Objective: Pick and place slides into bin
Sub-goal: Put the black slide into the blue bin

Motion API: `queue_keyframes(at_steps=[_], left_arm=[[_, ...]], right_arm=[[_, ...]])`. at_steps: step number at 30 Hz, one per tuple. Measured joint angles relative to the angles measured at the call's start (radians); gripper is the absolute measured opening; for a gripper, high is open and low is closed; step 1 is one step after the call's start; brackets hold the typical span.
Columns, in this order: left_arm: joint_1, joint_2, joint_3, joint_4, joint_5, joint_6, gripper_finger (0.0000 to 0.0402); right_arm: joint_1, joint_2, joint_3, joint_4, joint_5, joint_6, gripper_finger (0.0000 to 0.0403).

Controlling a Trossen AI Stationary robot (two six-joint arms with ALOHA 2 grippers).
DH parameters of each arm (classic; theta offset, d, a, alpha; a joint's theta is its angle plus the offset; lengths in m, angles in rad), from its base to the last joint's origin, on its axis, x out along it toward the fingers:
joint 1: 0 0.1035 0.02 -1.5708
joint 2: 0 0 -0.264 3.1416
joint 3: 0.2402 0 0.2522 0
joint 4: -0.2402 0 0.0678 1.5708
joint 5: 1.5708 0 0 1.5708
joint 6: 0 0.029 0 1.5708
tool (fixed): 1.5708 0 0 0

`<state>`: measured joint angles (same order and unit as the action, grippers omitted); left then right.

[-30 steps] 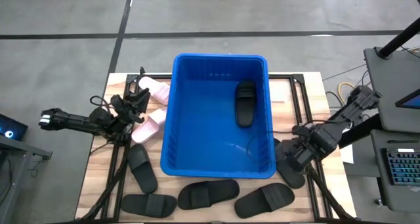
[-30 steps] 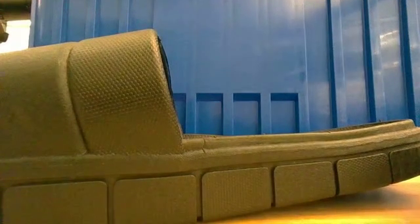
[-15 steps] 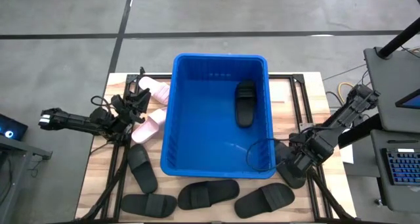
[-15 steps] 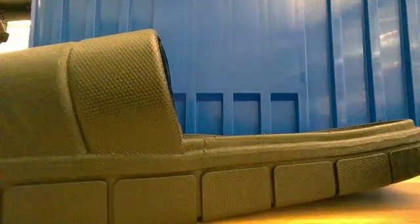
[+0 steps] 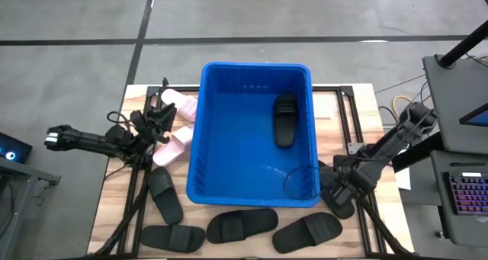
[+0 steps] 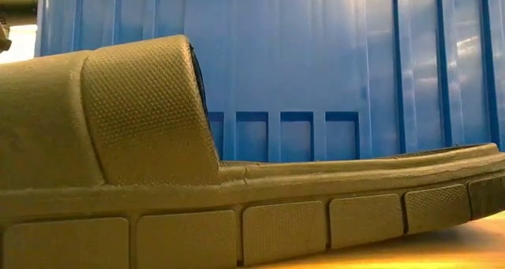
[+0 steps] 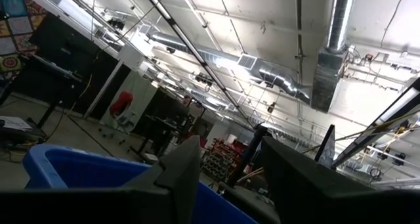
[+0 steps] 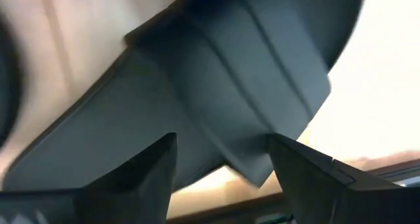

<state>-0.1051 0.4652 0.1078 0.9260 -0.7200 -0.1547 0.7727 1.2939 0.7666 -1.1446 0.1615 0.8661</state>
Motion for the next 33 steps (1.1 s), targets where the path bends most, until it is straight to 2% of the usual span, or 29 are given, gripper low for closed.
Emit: queue_keyframes(at_steps=[8, 14, 18, 24, 29, 33], left_arm=[[0.0, 0.013, 0.0, 0.0, 0.0, 0.0, 0.0148], [0.0, 0.012, 0.0, 0.001, 0.0, 0.0, 0.0148], [0.0, 0.012, 0.0, 0.0, 0.0, 0.0, 0.0148], [0.0, 0.011, 0.0, -0.002, 0.0, 0.001, 0.0148], [0.0, 0.011, 0.0, -0.001, 0.0, 0.002, 0.0148], [0.0, 0.012, 0.0, -0.001, 0.0, 0.004, 0.0148]], right_arm=[[0.0, 0.113, 0.01, 0.003, 0.086, 0.04, 0.0219], [0.001, 0.139, 0.014, 0.0, 0.08, 0.072, 0.0208], [0.0, 0.134, 0.037, -0.042, 0.075, 0.08, 0.0157], [-0.001, 0.11, 0.093, -0.199, 0.038, 0.103, 0.0026], [-0.001, 0.072, 0.135, -0.34, -0.037, 0.106, 0.0013], [-0.001, 0.026, 0.165, -0.433, -0.056, 0.14, 0.0011]])
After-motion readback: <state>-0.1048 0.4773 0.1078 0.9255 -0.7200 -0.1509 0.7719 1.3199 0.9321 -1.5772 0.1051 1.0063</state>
